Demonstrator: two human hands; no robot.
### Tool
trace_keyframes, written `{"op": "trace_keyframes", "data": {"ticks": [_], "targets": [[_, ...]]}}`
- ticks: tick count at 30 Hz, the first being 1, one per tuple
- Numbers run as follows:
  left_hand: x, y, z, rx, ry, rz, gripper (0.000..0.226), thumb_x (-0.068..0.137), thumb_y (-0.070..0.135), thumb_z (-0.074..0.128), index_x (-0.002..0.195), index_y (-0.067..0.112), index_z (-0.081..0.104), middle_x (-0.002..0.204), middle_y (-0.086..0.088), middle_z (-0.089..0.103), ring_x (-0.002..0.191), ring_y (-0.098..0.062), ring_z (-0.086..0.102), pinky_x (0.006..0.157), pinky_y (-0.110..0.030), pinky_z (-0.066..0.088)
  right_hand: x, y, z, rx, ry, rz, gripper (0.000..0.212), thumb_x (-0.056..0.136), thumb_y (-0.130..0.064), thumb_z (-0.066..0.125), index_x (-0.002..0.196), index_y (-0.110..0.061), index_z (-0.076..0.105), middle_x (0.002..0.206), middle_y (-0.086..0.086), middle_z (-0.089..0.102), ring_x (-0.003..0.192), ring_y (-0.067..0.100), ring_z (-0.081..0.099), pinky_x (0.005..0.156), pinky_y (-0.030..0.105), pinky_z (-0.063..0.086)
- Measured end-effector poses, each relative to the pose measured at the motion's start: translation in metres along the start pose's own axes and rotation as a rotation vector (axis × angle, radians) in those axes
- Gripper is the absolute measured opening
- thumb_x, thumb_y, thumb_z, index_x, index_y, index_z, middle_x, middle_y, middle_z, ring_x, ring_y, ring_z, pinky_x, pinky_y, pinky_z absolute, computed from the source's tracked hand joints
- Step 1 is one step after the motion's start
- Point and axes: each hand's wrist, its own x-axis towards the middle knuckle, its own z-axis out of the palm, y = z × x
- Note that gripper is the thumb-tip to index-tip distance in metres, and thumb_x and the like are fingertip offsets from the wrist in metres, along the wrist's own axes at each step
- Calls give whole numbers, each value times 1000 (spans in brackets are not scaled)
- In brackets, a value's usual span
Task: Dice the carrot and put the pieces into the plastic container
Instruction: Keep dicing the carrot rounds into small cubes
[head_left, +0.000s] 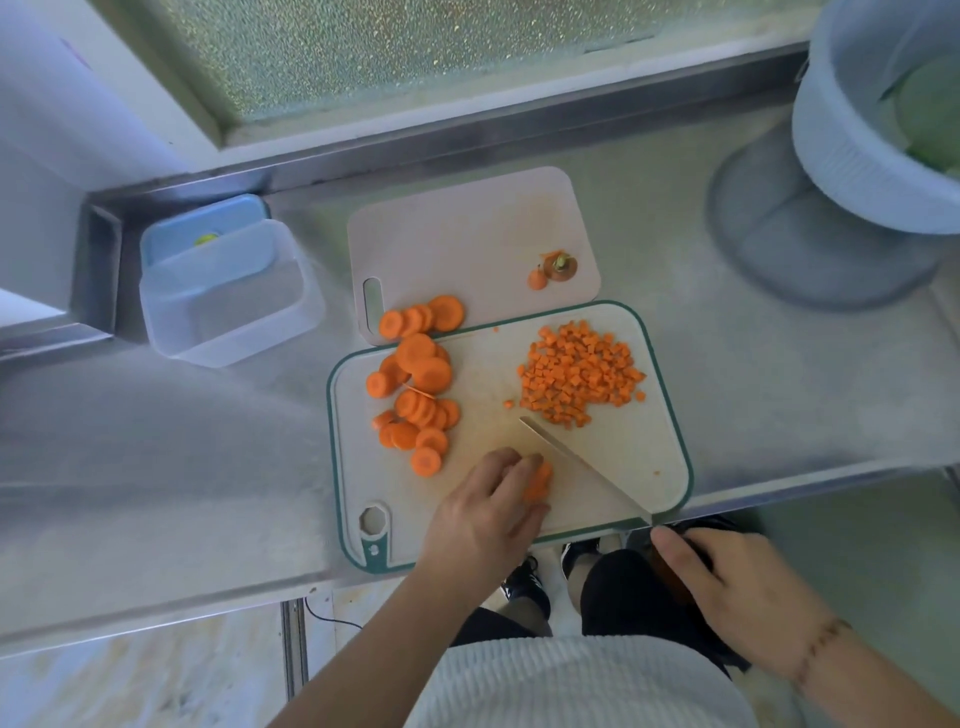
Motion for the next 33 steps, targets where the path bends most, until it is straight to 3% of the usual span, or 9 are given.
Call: {"op": "trace_keyframes", "data": {"ticks": [3,8,14,17,20,23,28,33], "targets": [[1,-9,0,14,5,102,20,94,20,66,112,13,71,112,-4,62,89,-23,63,71,-32,54,-2,-8,-1,-6,-17,-29,69,78,-78,18,58,-21,50,52,4,56,50,12,54,55,27,47],[1,-14,0,-26,20,153,15,97,19,64,102,10,76,105,-4,69,84,-24,63,75,-31,52,-5,-19,-1,-17,-50,-48,65,77,-77,19,56,-21,43,47,0,46,45,9,45,51,23,40],[6,-16,-1,-129,66,49,11,92,9,68,98,10,76,98,1,71,81,-18,61,78,-24,50,-5,-19,-5,103,-38,19,64,76,-75,23,54,-17,40,41,-7,42,41,8,39,49,19,37],[9,-12,-2,-171,116,-34,11,90,11,66,98,9,74,97,6,69,83,-6,57,76,-15,47,-4,-17,-3,132,-24,28,70,77,-81,17,54,-18,37,42,-4,40,41,8,37,49,18,37],[15,-15,0,-167,175,-139,13,87,10,68,99,9,74,96,8,66,84,-6,58,73,-21,51,-3,-14,-1,142,-19,22,75,68,-89,15,53,-18,36,43,-4,39,41,8,36,50,17,38],[20,-21,1,-108,110,-29,15,92,15,62,96,9,76,97,-2,70,85,-18,60,76,-31,51,-3,-13,0,151,-27,32,75,70,-88,16,55,-17,38,44,-3,39,42,8,37,50,18,38],[12,-26,-3,-61,-65,184,23,91,26,74,104,6,74,112,-8,66,97,-29,61,91,-38,50,-4,-18,-1,142,-40,33,67,75,-75,22,55,-15,44,42,-4,42,42,9,40,51,20,38],[11,-22,7,-69,18,175,11,90,13,76,96,4,74,105,-9,67,91,-29,62,84,-36,52,-7,-24,5,123,-63,10,74,80,-78,17,59,-15,50,48,1,47,46,8,46,53,24,42]]}}
